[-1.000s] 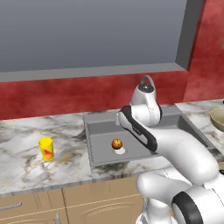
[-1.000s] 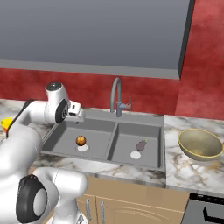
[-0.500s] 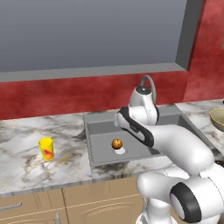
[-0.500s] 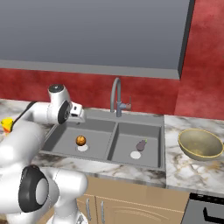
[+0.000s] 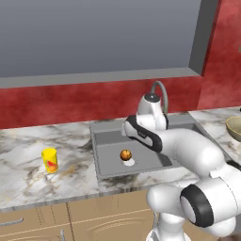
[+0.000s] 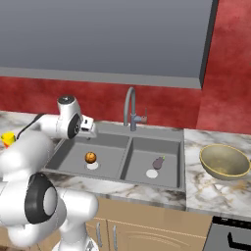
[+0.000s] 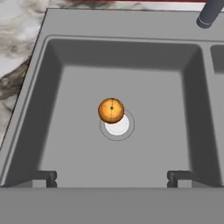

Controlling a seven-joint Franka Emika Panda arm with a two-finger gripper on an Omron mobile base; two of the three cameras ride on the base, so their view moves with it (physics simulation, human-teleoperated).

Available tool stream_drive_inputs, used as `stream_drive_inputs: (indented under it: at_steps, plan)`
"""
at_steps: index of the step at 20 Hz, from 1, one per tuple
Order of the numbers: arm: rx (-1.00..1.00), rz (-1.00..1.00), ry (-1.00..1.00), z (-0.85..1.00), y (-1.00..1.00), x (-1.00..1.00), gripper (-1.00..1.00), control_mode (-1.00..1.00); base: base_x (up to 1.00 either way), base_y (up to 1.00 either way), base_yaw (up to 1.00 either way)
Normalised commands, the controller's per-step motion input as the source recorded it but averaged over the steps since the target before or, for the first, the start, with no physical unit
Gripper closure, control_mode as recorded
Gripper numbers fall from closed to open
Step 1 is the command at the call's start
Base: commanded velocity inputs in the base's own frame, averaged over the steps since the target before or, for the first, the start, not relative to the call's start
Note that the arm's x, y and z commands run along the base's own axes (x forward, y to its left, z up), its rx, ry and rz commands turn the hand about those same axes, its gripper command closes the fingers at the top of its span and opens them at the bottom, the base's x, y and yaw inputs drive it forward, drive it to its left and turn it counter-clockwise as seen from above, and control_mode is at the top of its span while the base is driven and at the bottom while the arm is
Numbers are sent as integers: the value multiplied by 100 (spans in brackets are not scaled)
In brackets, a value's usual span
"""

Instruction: Remove the eggplant and orange from the sink. Then move the bowl and cup from the counter to the sink for washing.

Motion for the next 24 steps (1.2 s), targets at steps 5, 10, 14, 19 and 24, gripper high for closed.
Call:
stream_drive_inputs:
  at_steps: [5, 10, 14, 19, 24]
  plan:
    - [0, 0, 0, -14, 4, 12, -100, -100, 0, 0, 0]
    - [0, 0, 0, -13, 3, 12, -100, -100, 0, 0, 0]
    - [0, 0, 0, -13, 0, 11, -100, -100, 0, 0, 0]
    - [0, 0, 0, -12, 0, 11, -100, -100, 0, 0, 0]
    - [0, 0, 0, -12, 0, 11, -100, -100, 0, 0, 0]
